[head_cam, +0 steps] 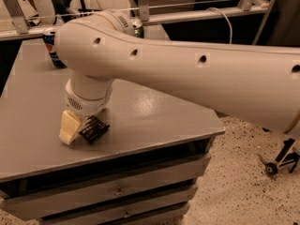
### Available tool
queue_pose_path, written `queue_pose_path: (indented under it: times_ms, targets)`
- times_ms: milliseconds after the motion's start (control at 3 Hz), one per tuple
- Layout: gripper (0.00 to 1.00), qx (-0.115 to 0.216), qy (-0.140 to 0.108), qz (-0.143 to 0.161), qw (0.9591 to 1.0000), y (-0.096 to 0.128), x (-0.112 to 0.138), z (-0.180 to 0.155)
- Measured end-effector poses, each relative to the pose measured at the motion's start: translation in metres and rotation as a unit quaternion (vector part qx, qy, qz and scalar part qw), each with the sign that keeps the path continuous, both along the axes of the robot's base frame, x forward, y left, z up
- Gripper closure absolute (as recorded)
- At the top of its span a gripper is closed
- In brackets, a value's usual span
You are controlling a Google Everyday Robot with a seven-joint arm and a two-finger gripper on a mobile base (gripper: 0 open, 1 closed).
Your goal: Move rxbar chocolate near pepsi can
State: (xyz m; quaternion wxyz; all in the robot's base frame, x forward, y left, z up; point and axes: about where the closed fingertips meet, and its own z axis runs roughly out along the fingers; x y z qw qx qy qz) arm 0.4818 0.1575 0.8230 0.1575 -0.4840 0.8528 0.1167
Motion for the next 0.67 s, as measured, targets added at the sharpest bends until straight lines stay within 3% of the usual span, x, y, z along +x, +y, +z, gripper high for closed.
queue_pose_path:
  times_ms: [333, 667]
  targets:
    - [0.47, -0.012, -0.009, -0.001, 0.9999, 0.0029, -0.0024, -0.0022]
    - [0.80, -0.012, -0.009, -0.001, 0.9999, 0.0028, -0.0023, 0.0050]
